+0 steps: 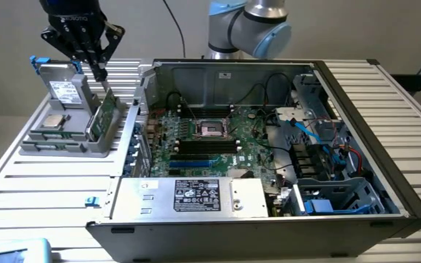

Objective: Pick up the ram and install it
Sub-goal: 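Reach for the ram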

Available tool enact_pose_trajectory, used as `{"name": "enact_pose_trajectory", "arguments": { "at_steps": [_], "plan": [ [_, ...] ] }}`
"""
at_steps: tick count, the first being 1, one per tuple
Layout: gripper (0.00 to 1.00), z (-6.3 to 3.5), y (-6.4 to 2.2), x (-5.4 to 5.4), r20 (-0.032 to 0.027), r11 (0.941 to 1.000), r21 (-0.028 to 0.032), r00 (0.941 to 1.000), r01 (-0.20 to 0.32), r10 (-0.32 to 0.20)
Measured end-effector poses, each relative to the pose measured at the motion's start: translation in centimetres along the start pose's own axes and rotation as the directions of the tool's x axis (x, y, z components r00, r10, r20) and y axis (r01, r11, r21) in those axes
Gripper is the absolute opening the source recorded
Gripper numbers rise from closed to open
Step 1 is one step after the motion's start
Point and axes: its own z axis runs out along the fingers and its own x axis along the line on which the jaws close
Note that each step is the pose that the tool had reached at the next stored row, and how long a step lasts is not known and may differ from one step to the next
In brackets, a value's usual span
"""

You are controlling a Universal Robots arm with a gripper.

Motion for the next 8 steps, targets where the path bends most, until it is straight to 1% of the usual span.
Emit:
{"name": "enact_pose_trajectory", "arguments": {
  "at_steps": [8],
  "plan": [
    [0.11, -0.04, -0.25, 3.6, -0.0005, 1.0, 0.0, 1.0, 0.0, 0.0]
  ]
}}
